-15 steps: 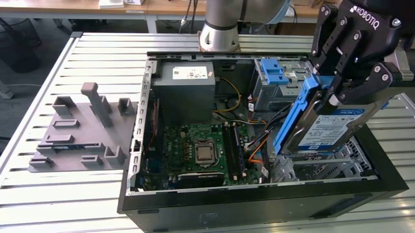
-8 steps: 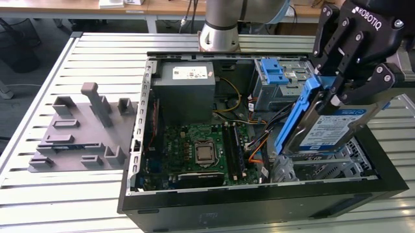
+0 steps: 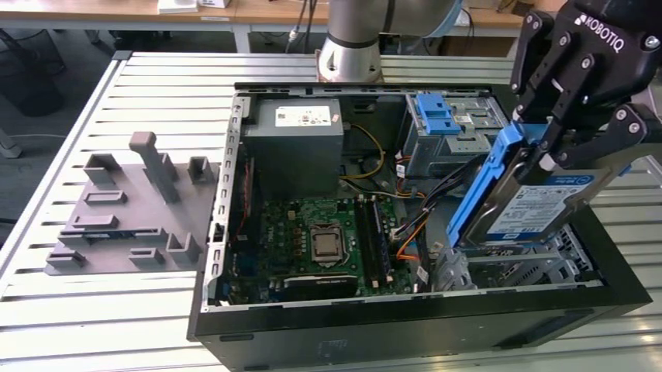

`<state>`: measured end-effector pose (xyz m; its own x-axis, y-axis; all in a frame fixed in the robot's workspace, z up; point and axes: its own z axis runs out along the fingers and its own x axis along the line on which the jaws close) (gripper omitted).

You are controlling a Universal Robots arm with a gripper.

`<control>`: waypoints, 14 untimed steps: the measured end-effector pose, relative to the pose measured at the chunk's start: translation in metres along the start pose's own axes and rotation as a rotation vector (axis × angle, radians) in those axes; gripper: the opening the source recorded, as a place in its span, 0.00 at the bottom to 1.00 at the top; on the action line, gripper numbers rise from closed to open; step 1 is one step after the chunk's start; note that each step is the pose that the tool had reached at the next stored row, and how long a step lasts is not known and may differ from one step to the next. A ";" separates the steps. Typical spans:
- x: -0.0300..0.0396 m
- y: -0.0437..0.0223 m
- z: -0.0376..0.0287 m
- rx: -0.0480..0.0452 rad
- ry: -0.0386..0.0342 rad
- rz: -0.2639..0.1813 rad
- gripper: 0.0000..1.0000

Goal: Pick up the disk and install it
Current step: 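Insert the disk into the insertion slot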

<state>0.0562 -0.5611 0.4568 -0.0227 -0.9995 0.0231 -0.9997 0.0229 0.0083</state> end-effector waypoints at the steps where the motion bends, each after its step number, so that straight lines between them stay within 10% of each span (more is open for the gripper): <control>1: 0.0000 -0.0009 0.0003 0.0000 0.0001 0.000 0.36; 14: -0.0009 -0.0137 0.0054 0.0000 0.0002 -0.003 0.36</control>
<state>0.0698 -0.5606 0.4512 -0.0197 -0.9995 0.0233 -0.9998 0.0199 0.0083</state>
